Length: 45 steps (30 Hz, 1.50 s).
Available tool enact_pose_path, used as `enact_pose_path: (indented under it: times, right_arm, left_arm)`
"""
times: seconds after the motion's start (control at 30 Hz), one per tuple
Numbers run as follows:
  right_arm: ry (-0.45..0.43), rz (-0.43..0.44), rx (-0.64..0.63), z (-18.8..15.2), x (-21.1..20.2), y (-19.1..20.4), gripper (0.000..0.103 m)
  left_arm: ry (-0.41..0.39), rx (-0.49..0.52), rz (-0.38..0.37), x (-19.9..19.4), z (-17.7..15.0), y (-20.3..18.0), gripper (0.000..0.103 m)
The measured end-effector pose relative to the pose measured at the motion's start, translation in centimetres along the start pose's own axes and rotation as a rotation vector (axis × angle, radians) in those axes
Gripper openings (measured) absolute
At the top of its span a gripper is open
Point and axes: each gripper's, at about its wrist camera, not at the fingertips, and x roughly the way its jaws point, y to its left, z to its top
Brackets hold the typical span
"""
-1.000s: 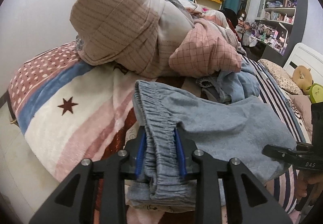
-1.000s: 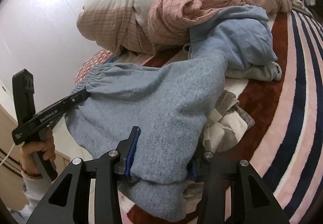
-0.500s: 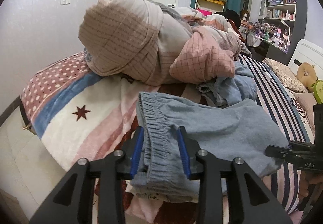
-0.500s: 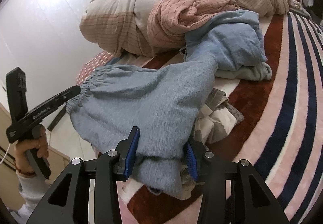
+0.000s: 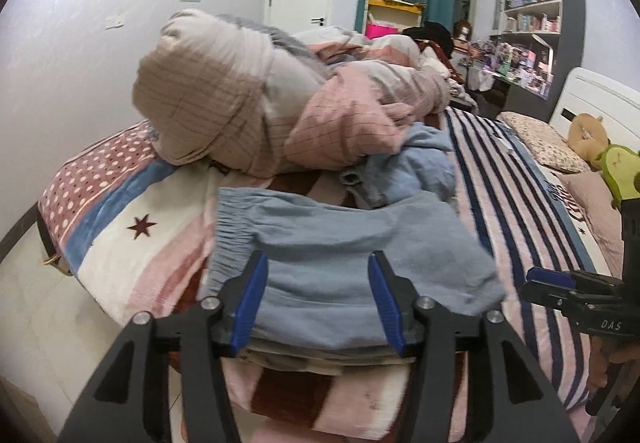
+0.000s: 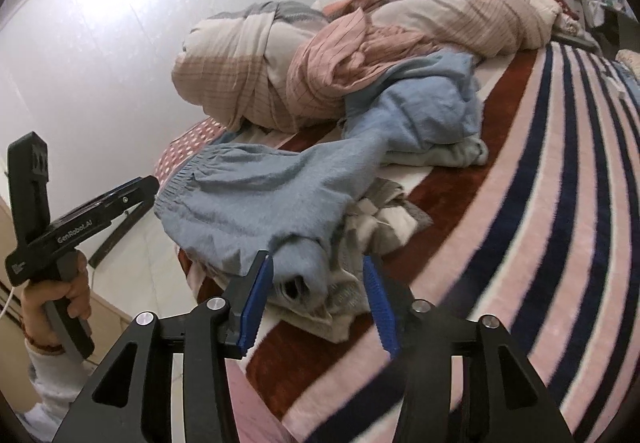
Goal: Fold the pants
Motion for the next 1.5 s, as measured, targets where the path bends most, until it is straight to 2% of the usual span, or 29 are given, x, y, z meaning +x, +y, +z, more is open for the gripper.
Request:
enact_pose_path:
  times: [0.1, 0.17, 0.3, 0.37, 0.7, 0.8, 0.93, 0.97, 1.07, 1.13, 1.27, 1.5]
  right_arm:
    - [-0.022, -0.025, -0.01, -0.7, -1.8, -0.5, 0.046]
    - [-0.036, -0.053, -0.011, -1.3, -3.0, -1.1, 0.052]
    - [-0.051, -0.094, 0.001, -2.5, -5.1, -2.6, 0.055]
    - [-0.061, -0.117, 0.004, -3.2, -6.2, -3.3, 0.06]
    - [-0.108, -0.226, 0.034, -6.4, -11.6, -6.7, 0.066]
    - [-0.132, -0.266, 0.039, -7.2, -13.5, -7.5, 0.073]
    - [-0.173, -0.315, 0.041, -8.1, -16.2, -8.2, 0.081]
    - [-0.186, -0.331, 0.042, -8.3, -17.0, -8.4, 0.086]
    - [-0.227, -0.371, 0.042, -8.9, -19.2, -8.7, 0.092]
    - [-0.248, -0.4, 0.037, -9.3, -20.6, -8.9, 0.092]
    - [-0.313, -0.454, 0.028, -9.9, -23.1, -8.8, 0.102]
    - [-0.421, -0.546, 0.003, -10.7, -26.4, -8.0, 0.102]
  left_arm:
    - [-0.012, 0.024, -0.026, -0.8, -0.1, -2.3, 0.054]
    - [-0.017, 0.036, -0.041, -1.1, -0.1, -3.6, 0.057]
    - [-0.022, 0.071, -0.084, -1.6, -0.3, -6.9, 0.061]
    - [-0.025, 0.083, -0.097, -1.8, -0.4, -8.1, 0.063]
    - [-0.054, 0.155, -0.18, -3.4, -0.7, -15.6, 0.074]
    - [-0.082, 0.176, -0.196, -4.0, -0.6, -17.7, 0.082]
    - [-0.124, 0.196, -0.243, -4.9, -0.7, -20.0, 0.085]
    - [-0.136, 0.204, -0.253, -5.1, -0.7, -20.7, 0.086]
    - [-0.182, 0.227, -0.258, -5.8, -0.9, -22.5, 0.094]
    - [-0.211, 0.229, -0.27, -6.3, -1.0, -23.3, 0.096]
    - [-0.26, 0.226, -0.304, -7.1, -1.1, -24.5, 0.097]
    - [-0.315, 0.213, -0.325, -8.3, -1.3, -25.0, 0.101]
